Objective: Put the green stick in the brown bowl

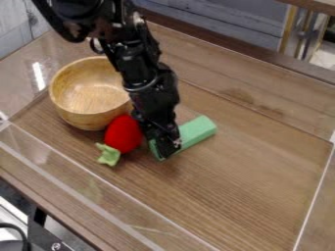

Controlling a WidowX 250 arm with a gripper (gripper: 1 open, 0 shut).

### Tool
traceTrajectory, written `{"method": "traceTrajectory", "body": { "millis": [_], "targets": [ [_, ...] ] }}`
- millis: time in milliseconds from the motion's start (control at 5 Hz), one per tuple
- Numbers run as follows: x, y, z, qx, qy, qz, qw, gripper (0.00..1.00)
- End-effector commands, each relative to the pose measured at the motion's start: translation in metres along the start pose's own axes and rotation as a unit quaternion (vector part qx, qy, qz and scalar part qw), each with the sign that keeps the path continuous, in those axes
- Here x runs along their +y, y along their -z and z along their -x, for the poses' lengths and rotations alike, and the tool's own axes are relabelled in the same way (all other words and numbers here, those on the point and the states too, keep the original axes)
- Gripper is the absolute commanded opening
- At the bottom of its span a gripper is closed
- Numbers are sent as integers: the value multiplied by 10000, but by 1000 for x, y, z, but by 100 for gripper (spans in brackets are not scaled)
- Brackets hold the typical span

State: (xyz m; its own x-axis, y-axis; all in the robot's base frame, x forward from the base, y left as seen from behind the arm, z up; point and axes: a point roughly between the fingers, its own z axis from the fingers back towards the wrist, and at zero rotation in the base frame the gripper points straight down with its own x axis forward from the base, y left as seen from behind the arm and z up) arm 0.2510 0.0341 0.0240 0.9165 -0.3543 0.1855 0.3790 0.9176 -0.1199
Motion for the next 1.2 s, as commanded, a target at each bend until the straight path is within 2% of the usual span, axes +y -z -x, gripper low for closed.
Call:
{"method": "traceTrajectory", "body": {
  "millis": [0,200,400,600,1000],
  "targets": [
    [14,-4,-9,-155,-194,-178,9995,0],
    [21,0,-12,-173,-410,-219,9988,0],
    [17,-2,-11,-214,-826,-293,9959,0],
    [12,-4,-10,-245,-1237,-351,9914,0],
    [-5,6,-23,-233,-1541,-363,9871,0]
  ]
}}
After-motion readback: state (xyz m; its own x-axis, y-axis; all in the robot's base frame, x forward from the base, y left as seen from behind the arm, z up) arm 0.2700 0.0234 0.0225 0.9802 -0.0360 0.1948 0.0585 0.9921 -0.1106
